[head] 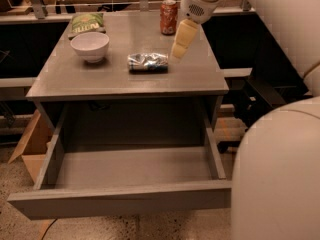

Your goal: Pick redbull can from top drawer and place on counter

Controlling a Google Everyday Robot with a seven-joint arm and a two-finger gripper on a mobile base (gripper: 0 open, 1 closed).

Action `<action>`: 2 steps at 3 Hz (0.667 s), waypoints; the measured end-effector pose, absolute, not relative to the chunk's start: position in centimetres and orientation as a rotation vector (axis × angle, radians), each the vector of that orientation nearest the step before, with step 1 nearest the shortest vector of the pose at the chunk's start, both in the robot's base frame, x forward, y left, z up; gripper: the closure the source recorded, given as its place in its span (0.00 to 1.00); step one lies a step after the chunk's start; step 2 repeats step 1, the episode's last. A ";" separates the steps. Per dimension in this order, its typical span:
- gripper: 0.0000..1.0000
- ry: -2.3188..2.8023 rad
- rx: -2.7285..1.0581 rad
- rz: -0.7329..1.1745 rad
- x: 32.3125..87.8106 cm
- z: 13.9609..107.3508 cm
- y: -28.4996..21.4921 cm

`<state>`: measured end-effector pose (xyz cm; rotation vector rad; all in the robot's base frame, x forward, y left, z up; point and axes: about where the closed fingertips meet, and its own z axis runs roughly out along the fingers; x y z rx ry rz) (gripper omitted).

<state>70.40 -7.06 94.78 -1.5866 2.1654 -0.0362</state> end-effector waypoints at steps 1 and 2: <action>0.00 2.228 -1.418 0.004 68.2 94.6 -11.7; 0.00 2.228 -1.418 0.004 68.2 94.6 -11.7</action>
Offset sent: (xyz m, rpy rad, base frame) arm 0.0000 0.0000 0.0000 0.0000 0.0000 0.0000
